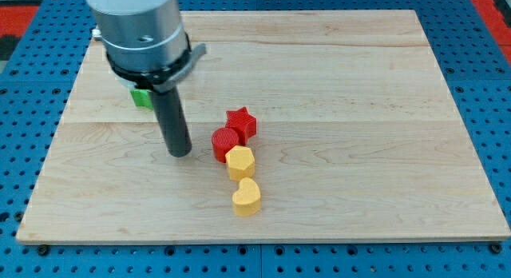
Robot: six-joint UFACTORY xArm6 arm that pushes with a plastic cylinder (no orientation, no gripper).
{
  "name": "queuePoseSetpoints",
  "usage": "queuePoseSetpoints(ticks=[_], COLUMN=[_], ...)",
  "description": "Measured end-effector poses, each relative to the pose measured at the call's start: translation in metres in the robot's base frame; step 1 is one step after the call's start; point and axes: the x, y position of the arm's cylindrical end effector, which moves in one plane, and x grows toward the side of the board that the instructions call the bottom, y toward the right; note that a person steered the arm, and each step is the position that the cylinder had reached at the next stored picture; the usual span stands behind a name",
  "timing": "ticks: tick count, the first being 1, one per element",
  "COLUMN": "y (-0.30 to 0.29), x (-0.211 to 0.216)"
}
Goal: Slightly move the red blocks to the right
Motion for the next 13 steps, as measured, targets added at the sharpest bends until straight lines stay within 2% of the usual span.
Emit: queuePoseSetpoints(ticks=[2,3,4,5,11,13], y=[0.051,0.054,-0.024,-0.055,-0.062,0.000], x=[-0.001,-0.001,0.002,-0.001,0.000,0.070])
